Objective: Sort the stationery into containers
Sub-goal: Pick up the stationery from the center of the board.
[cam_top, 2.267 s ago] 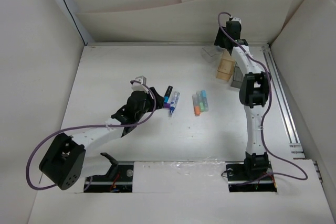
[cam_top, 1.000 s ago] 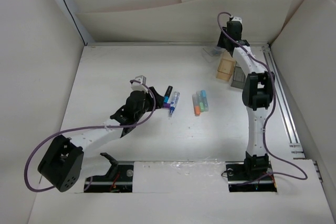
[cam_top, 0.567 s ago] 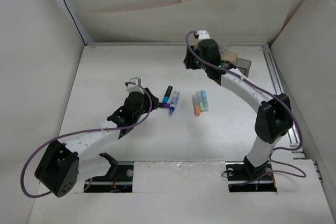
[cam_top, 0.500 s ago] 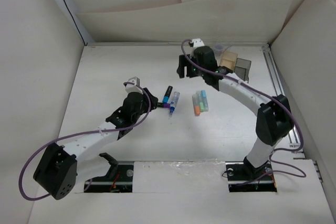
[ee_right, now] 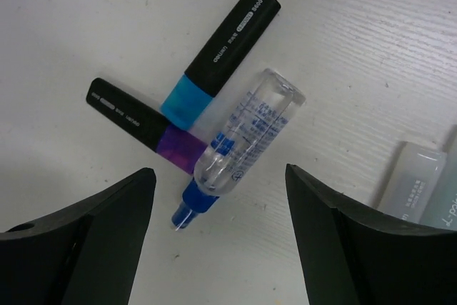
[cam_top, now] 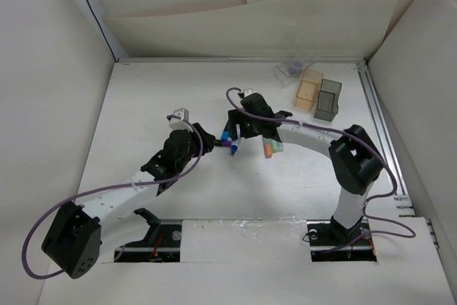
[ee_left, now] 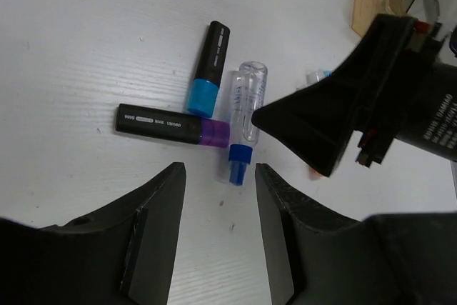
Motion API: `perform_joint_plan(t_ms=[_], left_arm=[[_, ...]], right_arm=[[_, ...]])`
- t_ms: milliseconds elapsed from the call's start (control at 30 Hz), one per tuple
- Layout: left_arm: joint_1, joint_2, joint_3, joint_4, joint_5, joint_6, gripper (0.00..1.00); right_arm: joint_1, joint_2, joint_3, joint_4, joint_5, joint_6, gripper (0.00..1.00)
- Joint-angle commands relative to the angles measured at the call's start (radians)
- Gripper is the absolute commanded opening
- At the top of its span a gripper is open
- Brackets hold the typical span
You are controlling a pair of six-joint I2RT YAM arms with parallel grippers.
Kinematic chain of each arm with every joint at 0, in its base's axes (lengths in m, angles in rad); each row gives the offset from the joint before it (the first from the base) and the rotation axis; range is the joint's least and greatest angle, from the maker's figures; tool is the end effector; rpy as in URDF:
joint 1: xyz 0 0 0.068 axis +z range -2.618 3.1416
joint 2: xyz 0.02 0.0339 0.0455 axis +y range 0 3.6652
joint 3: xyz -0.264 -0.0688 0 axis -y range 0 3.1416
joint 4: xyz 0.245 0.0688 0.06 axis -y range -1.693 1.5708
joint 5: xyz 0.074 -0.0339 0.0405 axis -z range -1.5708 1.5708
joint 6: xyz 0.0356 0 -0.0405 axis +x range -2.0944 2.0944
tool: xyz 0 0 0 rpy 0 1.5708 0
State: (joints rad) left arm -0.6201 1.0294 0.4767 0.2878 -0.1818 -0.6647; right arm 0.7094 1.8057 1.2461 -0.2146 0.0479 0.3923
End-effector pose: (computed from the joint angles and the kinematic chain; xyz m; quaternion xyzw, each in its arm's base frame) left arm 0.1903 -0.1279 0.2336 -0.0728 0.7896 -0.3048 0.5276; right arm 0.3040 0.2588 0.2144 -0.1363 0.9114 0.1841 0.3419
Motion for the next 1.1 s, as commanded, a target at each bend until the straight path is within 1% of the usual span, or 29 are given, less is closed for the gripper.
perform_joint_plan(t_ms=[0,133,267,500,567,667,700,733,800,833,933,967,1000,1067], left_arm=[[0.003,-0.031,-0.029,0.056,0.044,0.011,0.41],[0.003,-0.031,-0.029,0.056,0.035,0.031,0.41],[0.003,-0.054,-0.058,0.077,0.035,0.040,0.41],[0.003,-0.063,-0.067,0.097,0.054,0.040,0.41],[0.003,-0.063,-0.067,0.106,0.064,0.040,0.41],[-0.006,-0.063,-0.067,0.106,0.064,0.040,0.41],[-0.006,-0.063,-0.067,0.106,0.064,0.040,0.41],[-0.006,-0.063,-0.067,0.106,0.064,0.040,0.41],[-0.006,-0.063,-0.067,0.116,0.064,0.040,0.41],[-0.006,-0.063,-0.067,0.116,0.064,0.040,0.41],[-0.006,-0.052,-0.067,0.116,0.064,0.040,0.41],[-0.006,-0.052,-0.067,0.125,0.073,0.040,0.41],[-0.006,-0.052,-0.067,0.125,0.073,0.040,0.41],[-0.006,-0.043,-0.067,0.134,0.073,0.040,0.41]], right_arm=[[-0.005,0.055,0.078,0.055,0.035,0.057,0.79],[-0.005,0.106,0.107,0.044,0.116,0.094,0.70],[-0.016,0.158,0.116,0.055,0.116,0.106,0.64],[-0.034,0.190,0.150,0.055,0.125,0.125,0.57],[-0.044,0.201,0.150,0.055,0.125,0.125,0.57],[-0.044,0.210,0.150,0.055,0.125,0.125,0.49],[-0.053,0.210,0.150,0.055,0.125,0.125,0.45],[-0.053,0.210,0.139,0.055,0.125,0.125,0.38],[-0.053,0.201,0.130,0.055,0.125,0.125,0.31],[-0.063,0.175,0.119,0.055,0.125,0.125,0.26],[-0.074,0.124,0.119,0.055,0.135,0.114,0.20],[-0.074,0.112,0.131,0.046,0.135,0.087,0.19],[-0.086,0.100,0.148,0.031,0.135,0.076,0.17],[-0.114,0.078,0.219,0.012,0.145,0.037,0.17]])
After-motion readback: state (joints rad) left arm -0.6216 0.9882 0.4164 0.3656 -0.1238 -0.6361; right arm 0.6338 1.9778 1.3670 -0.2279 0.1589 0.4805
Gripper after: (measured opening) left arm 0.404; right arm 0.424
